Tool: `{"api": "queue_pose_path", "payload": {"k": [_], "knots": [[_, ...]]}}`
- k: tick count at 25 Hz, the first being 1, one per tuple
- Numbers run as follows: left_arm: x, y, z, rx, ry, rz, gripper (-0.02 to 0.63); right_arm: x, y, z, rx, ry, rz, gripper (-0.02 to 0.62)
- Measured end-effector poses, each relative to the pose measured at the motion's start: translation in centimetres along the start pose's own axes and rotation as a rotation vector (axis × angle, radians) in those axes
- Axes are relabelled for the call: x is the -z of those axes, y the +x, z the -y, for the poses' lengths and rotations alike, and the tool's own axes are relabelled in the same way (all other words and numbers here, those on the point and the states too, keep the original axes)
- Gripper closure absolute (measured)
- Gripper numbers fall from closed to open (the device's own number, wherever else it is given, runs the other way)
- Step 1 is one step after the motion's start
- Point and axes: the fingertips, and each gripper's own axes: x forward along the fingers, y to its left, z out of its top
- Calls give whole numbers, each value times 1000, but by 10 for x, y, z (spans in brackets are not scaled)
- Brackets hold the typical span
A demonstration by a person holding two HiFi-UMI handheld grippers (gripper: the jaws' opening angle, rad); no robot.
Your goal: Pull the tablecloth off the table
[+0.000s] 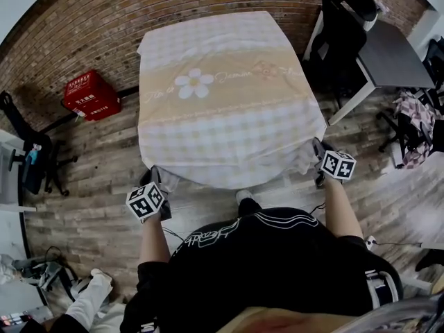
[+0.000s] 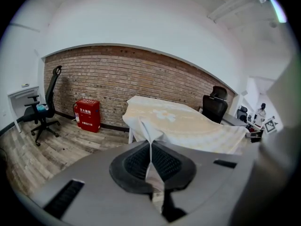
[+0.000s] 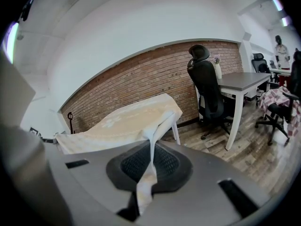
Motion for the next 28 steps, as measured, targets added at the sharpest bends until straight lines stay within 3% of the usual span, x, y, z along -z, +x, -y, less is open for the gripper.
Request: {"api": "queue_pose_path", "payload": {"k": [28], "knots": [[41,-78,23,94,12,33,600,49,-75,-35,-41,20,53,596]]}}
